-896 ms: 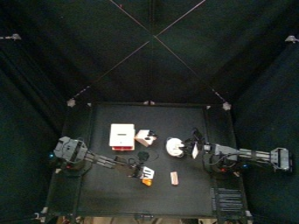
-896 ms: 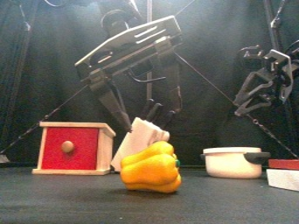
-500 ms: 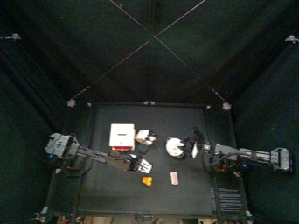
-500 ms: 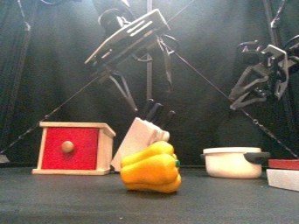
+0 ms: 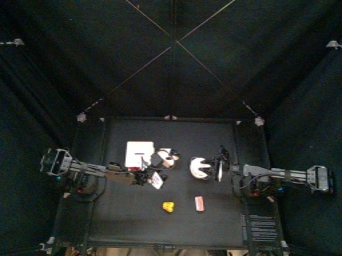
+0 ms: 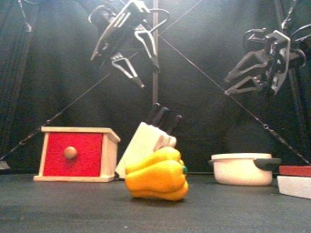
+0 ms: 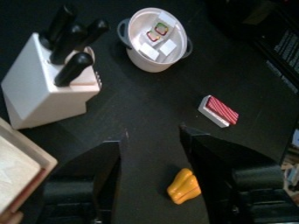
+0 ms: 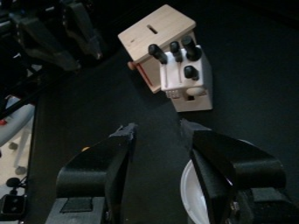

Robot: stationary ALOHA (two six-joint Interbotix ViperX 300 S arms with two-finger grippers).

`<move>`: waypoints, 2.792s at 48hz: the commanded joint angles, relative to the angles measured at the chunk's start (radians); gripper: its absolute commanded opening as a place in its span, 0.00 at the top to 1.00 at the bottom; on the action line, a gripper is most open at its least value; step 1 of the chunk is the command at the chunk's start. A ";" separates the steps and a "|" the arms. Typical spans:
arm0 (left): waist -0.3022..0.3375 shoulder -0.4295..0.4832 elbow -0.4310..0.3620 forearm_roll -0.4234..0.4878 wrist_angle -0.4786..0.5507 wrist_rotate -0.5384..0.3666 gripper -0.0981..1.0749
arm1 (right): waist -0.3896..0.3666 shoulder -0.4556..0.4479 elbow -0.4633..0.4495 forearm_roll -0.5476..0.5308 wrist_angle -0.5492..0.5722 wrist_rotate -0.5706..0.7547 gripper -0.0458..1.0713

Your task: Grab cleaver

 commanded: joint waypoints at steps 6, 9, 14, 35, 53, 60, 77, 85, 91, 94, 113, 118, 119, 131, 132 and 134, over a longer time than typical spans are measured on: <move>0.006 -0.199 0.147 0.107 -0.163 0.005 0.28 | 0.034 0.095 -0.091 0.064 -0.018 -0.002 0.23; 0.029 -0.265 0.219 0.158 -0.236 0.005 0.29 | 0.038 0.129 -0.126 0.074 -0.018 0.000 0.23; 0.078 -0.347 0.319 0.252 -0.357 0.002 0.29 | 0.051 0.163 -0.178 0.087 -0.006 0.002 0.23; 0.327 -0.437 0.489 0.495 -0.632 0.005 0.29 | 0.058 0.245 -0.417 0.167 0.112 0.002 0.23; 0.347 -0.476 0.540 0.565 -0.632 0.002 0.29 | -0.006 0.313 -0.618 0.291 0.471 0.005 0.23; 0.344 -0.522 0.561 0.563 -0.641 0.000 0.29 | -0.017 0.374 -0.683 0.333 0.572 0.005 0.23; 0.344 -0.574 0.617 0.534 -0.641 -0.002 0.29 | 0.021 0.548 -0.796 0.172 0.706 -0.009 0.23; 0.344 -0.574 0.623 0.518 -0.641 -0.002 0.29 | 0.078 0.580 -0.811 0.057 0.687 0.002 0.23; 0.342 -0.574 0.627 0.511 -0.641 -0.002 0.29 | 0.094 0.601 -0.815 0.018 0.672 0.002 0.23; 0.344 -0.574 0.630 0.508 -0.641 -0.002 0.29 | 0.097 0.614 -0.811 0.008 0.652 0.002 0.23; 0.344 -0.574 0.637 0.503 -0.638 -0.002 0.29 | 0.092 0.646 -0.833 -0.061 0.643 0.000 0.23; 0.344 -0.574 0.638 0.503 -0.638 -0.002 0.29 | 0.091 0.646 -0.833 -0.078 0.643 0.000 0.23; 0.344 -0.574 0.638 0.503 -0.637 -0.002 0.29 | 0.091 0.646 -0.831 -0.080 0.643 0.000 0.23; 0.344 -0.574 0.641 0.503 -0.637 -0.002 0.29 | 0.083 0.664 -0.827 -0.123 0.646 0.000 0.23; 0.345 -0.574 0.641 0.503 -0.635 -0.002 0.29 | 0.081 0.664 -0.828 -0.126 0.646 0.000 0.23; 0.345 -0.574 0.643 0.502 -0.635 -0.002 0.29 | 0.080 0.667 -0.827 -0.126 0.646 0.000 0.23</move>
